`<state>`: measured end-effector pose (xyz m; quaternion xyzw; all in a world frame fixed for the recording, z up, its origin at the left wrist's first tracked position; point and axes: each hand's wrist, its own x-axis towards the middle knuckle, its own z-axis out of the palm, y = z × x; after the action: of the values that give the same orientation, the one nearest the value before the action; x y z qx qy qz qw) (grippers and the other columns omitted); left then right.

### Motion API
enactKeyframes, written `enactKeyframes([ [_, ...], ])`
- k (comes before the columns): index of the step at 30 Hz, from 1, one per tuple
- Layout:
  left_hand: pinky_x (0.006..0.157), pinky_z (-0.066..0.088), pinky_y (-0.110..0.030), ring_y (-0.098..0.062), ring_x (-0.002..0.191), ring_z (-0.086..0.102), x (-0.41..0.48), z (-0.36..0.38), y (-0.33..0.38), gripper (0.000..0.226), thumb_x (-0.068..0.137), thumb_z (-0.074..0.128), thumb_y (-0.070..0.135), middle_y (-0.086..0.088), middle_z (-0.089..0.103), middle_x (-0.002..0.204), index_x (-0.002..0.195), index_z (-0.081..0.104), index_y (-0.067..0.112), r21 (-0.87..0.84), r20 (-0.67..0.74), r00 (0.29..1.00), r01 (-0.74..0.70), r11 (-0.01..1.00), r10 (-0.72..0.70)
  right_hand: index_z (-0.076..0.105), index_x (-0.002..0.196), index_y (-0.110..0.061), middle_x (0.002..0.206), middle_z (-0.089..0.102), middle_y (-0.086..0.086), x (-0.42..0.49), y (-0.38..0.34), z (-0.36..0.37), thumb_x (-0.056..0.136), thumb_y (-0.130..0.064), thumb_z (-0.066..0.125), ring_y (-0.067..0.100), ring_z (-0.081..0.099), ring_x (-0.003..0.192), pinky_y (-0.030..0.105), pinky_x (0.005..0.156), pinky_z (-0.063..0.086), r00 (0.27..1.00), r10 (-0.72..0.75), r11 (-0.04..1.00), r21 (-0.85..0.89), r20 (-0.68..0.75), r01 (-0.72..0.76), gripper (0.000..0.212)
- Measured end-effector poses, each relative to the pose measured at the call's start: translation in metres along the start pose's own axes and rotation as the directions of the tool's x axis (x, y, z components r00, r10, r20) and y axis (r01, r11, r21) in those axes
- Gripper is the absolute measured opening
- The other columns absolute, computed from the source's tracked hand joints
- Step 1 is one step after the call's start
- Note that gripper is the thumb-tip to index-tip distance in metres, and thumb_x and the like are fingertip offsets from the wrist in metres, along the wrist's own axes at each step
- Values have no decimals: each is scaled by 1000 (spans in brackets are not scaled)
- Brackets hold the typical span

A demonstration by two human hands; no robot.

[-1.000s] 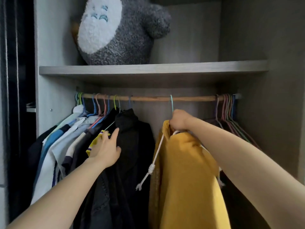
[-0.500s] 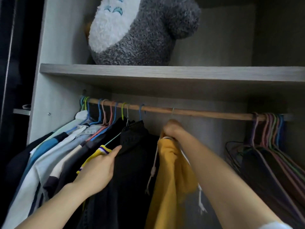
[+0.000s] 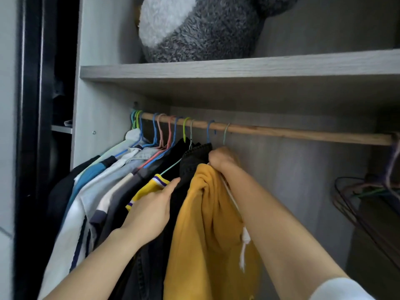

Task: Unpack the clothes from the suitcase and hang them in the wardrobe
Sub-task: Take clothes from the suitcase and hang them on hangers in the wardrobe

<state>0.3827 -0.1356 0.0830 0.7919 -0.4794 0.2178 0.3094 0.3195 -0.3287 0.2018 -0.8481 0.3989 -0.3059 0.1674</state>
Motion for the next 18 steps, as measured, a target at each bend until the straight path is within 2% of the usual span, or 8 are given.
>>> enactKeyframes([
  [3, 48, 41, -29, -10, 58, 52, -7, 0, -1, 62, 102, 35, 17, 9, 52, 73, 152, 9, 42, -70, -33, 999, -15, 997, 13, 66, 102, -5, 107, 66, 14, -8, 6, 7, 97, -25, 39, 28, 61, 92, 34, 77, 47, 999, 17, 995, 101, -37, -13, 35],
  [6, 47, 44, -29, -10, 61, 53, -43, 3, -8, 68, 100, 40, 26, 10, 51, 98, 151, 0, 46, -74, -78, 997, -36, 997, 31, 59, 119, -5, 125, 56, 17, -36, 12, 15, 97, -32, 39, 32, 54, 109, 39, 90, 45, 980, 26, 996, 94, -197, -8, 40],
  [8, 41, 36, -21, -11, 61, 51, -81, 13, -23, 75, 96, 49, 27, 6, 47, 105, 151, 1, 46, 34, -63, 997, -46, 998, 48, 49, 129, -6, 134, 44, 15, -64, 9, 16, 95, -30, 44, 33, 42, 123, 47, 99, 37, 933, -114, 993, -42, -342, 106, 42],
  [10, 45, 35, -18, -9, 68, 51, -117, 19, -39, 75, 94, 54, 28, 7, 45, 108, 150, 8, 46, 34, -21, 1000, -19, 999, 19, 49, 125, -10, 131, 42, 12, -97, -3, 19, 91, -27, 48, 31, 37, 124, 49, 98, 33, 863, -312, 950, -129, -399, 284, 38],
  [12, 56, 42, -22, -9, 82, 52, -155, 21, -51, 67, 96, 49, 32, 10, 41, 117, 150, 11, 46, -15, 21, 998, 64, 998, -63, 51, 116, -11, 126, 45, 10, -132, -17, 35, 86, -26, 52, 31, 38, 117, 48, 93, 33, 798, -466, 885, -179, -382, 430, 33],
  [14, 63, 42, -24, -9, 86, 53, -202, 17, -64, 64, 96, 46, 29, 10, 40, 122, 150, 14, 41, -27, 73, 982, 176, 984, -173, 53, 108, -10, 120, 48, 10, -179, -32, 67, 80, -26, 52, 31, 43, 108, 47, 85, 36, 746, -592, 806, -238, -305, 542, 32],
  [16, 69, 45, -30, -16, 89, 57, -252, 15, -83, 64, 94, 47, 22, 7, 41, 128, 149, 19, 37, -19, 146, 940, 314, 949, -308, 55, 103, -8, 117, 53, 12, -228, -37, 106, 73, -24, 54, 32, 46, 103, 46, 82, 37, 688, -693, 718, -301, -216, 628, 34],
  [18, 83, 48, -36, -26, 102, 59, -315, 3, -111, 64, 92, 48, 18, 0, 40, 138, 149, 23, 32, 46, 215, 851, 482, 875, -480, 56, 109, -8, 123, 51, 12, -284, -38, 151, 75, -22, 60, 32, 45, 108, 48, 88, 37, 660, -749, 646, -285, -57, 708, 37],
])
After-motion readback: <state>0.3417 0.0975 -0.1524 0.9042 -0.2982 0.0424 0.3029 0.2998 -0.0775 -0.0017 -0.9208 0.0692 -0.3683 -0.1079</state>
